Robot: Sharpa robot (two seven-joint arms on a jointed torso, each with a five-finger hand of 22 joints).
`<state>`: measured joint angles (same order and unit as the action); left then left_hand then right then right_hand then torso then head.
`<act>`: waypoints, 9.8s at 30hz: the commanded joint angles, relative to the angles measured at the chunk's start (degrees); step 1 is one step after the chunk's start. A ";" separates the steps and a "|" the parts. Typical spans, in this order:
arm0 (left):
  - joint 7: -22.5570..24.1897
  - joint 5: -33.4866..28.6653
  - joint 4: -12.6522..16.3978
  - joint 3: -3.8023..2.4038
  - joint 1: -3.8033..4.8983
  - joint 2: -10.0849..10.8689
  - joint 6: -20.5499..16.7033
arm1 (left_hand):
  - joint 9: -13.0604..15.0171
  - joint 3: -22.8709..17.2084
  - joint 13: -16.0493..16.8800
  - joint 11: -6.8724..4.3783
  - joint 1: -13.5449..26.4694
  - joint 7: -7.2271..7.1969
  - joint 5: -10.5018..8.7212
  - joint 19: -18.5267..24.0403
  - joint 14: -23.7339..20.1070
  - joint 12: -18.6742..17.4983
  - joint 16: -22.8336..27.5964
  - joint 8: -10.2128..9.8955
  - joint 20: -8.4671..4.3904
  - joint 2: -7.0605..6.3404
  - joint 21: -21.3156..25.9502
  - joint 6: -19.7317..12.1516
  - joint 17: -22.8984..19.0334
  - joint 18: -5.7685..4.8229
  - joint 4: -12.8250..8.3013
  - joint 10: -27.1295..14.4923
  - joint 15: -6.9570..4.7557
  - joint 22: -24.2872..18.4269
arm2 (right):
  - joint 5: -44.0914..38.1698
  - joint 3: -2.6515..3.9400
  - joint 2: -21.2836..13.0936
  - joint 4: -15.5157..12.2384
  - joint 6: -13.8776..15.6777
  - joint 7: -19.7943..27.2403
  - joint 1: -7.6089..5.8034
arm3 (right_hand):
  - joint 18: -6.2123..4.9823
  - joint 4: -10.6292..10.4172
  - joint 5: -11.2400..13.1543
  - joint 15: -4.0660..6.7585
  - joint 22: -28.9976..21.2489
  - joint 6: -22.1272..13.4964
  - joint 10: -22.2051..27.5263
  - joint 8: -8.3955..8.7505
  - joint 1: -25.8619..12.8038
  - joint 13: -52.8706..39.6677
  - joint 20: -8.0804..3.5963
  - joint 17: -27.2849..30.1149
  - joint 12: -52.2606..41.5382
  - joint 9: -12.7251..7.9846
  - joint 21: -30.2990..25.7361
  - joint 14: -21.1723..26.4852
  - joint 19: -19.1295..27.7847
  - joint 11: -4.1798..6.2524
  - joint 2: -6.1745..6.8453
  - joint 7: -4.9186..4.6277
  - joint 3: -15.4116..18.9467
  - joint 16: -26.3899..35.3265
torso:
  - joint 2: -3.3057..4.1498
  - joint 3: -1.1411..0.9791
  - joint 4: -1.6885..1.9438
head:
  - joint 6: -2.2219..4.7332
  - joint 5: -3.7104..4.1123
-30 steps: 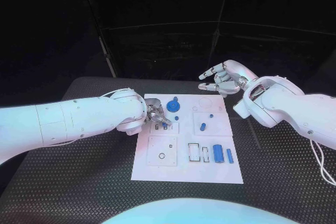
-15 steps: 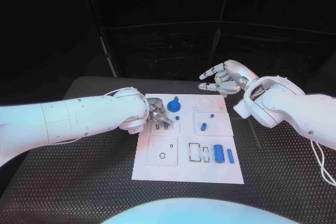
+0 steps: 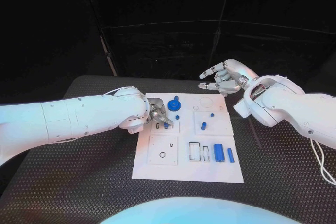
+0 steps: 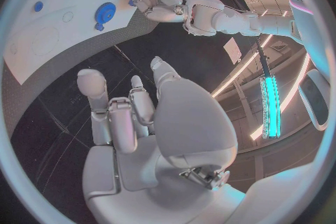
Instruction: Assemble the parts on the task board
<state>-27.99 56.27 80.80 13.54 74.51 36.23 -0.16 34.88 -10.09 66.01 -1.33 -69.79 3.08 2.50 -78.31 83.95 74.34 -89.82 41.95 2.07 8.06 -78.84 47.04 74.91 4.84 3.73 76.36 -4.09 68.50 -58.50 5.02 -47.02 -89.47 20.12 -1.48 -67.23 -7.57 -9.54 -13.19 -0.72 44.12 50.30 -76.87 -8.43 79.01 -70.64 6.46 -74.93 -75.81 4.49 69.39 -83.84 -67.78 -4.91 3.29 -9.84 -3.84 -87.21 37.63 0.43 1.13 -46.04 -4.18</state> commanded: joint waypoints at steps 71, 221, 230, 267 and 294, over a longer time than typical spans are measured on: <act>-0.95 1.00 -1.29 0.17 -0.29 -0.23 5.60 | 1.88 -6.15 0.65 -0.71 7.27 -1.29 0.17 -0.08 6.05 0.46 -0.18 2.38 -0.71 -2.44 0.13 2.28 15.09 -0.37 -2.45 1.16 -1.02 0.20 | 0.14 0.03 -0.07 -0.12 -0.52 0.31 -0.10 | -0.51 -0.14 0.03 0.43 -0.10 0.64 0.13 -0.55 -0.15 -0.06 -0.04 -7.20 0.04 0.10 -0.38 -4.34 0.44 0.30 -0.09 0.24 0.49 0.41 | 0.00 -0.03 -0.05 | -0.71 -0.15; -0.77 0.67 -24.48 -3.80 2.18 -9.20 20.57 | -7.56 19.46 -2.93 2.28 6.02 2.16 0.20 1.27 6.05 -1.42 -0.18 -10.24 1.68 -1.07 3.09 1.68 15.09 0.28 7.04 -1.42 1.48 -2.13 | 0.56 0.01 0.96 1.14 -0.60 0.76 -0.06 | -0.70 -1.19 0.05 0.51 -1.34 0.44 0.35 -0.88 -0.99 0.31 -0.12 -6.16 0.28 0.02 -1.10 -4.10 0.99 0.37 -0.30 0.30 1.41 0.93 | 0.07 0.03 -0.03 | 0.62 -0.04; -0.74 0.60 -24.46 -3.79 2.11 -9.33 20.58 | -7.90 18.95 -2.94 2.16 3.92 2.03 0.21 1.30 6.05 -1.38 -0.18 -10.25 1.57 0.54 3.14 2.14 15.09 0.28 5.84 -1.39 1.38 -2.09 | 0.56 0.01 1.04 1.16 -0.67 0.74 -0.06 | -0.70 -1.29 -0.06 0.52 -1.33 0.44 0.32 -0.94 -0.99 0.26 -0.13 -6.19 0.25 0.02 -1.11 -4.11 0.97 0.37 -0.46 0.31 1.42 0.93 | 0.09 0.01 -0.06 | 0.55 -0.04; -0.23 -4.63 -23.31 -3.80 1.81 -8.58 18.05 | -4.59 13.56 -2.78 0.59 -6.93 0.17 0.14 1.22 6.05 -1.41 -0.18 -5.26 0.45 6.80 3.19 3.06 15.09 0.24 -4.22 -0.83 0.18 -1.55 | 0.56 0.01 1.10 1.29 -0.74 0.76 -0.06 | -0.70 -1.27 -0.26 0.55 -1.38 0.47 0.28 -1.05 -0.74 0.20 -0.14 -6.24 0.19 0.02 -1.15 -4.12 0.96 0.40 -0.62 0.34 1.40 0.92 | 0.07 -0.01 -0.03 | 0.17 -0.03; 0.41 -5.47 -2.65 -3.79 1.76 4.83 4.23 | -0.94 10.63 -2.78 0.02 -6.47 -0.38 0.20 0.69 6.05 -1.51 -0.18 -1.84 -0.06 7.23 2.84 0.98 15.09 0.07 -7.77 -0.36 -0.30 -0.71 | 0.68 0.01 0.76 1.57 -0.96 0.74 -0.06 | -0.70 -1.26 -0.35 0.56 -1.38 0.49 0.26 -1.10 -0.65 0.18 -0.15 -6.23 0.17 0.03 -1.16 -4.12 0.95 0.41 -0.66 0.35 1.41 0.93 | 0.02 0.02 0.10 | -0.01 -0.47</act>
<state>-28.57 49.96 76.93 9.77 76.24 40.67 8.76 33.88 3.86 63.25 -0.83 -76.26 3.05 2.42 -77.63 83.94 72.99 -89.82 39.96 2.35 14.81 -75.95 48.60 74.91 4.84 -0.25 76.07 -4.10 67.75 -58.01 5.00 -46.22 -87.83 19.33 -1.23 -67.20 -7.57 -10.75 -13.19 -0.51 42.80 50.70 -76.67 -9.32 78.25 -70.41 6.24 -74.90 -75.82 4.51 68.55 -84.05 -67.15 -4.71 2.99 -9.44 -2.64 -86.54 37.67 0.45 1.18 -45.97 -4.55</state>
